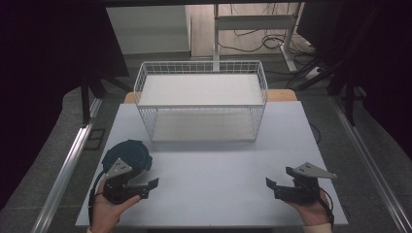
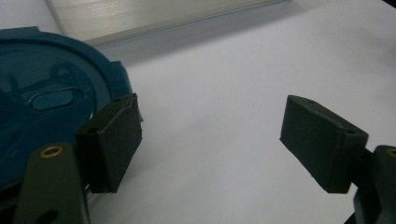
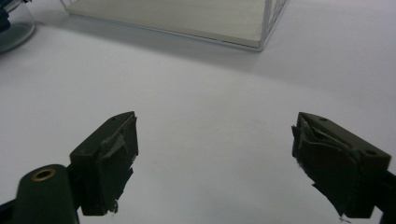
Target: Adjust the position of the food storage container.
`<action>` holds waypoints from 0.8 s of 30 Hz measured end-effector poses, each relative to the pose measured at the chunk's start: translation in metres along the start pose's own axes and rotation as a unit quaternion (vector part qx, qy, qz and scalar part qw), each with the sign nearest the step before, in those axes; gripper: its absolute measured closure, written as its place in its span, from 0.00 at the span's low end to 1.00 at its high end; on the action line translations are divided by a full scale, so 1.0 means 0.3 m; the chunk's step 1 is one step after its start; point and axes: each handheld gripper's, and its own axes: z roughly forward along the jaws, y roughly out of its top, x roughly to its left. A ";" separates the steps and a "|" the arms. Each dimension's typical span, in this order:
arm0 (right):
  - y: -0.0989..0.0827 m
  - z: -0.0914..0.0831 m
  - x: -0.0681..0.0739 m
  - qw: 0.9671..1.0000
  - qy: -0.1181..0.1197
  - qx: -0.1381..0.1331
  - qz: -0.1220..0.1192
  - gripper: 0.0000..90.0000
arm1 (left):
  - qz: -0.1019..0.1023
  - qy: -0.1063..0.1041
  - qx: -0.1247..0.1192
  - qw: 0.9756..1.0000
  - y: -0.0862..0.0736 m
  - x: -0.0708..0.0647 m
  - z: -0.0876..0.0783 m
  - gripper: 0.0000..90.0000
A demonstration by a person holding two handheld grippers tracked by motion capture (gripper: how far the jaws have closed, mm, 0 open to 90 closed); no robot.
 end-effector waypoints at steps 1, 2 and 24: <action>0.000 0.001 0.001 1.000 0.001 0.001 -0.002 0.17 | -0.002 0.002 0.001 1.000 -0.004 0.001 -0.001 0.23; 0.000 0.001 0.001 1.000 0.001 0.001 -0.002 0.17 | -0.002 0.002 0.001 1.000 -0.004 0.001 -0.001 0.23; -0.012 -0.020 -0.018 1.000 -0.014 0.003 -0.005 0.21 | -0.001 -0.012 0.004 1.000 0.003 -0.002 -0.012 0.23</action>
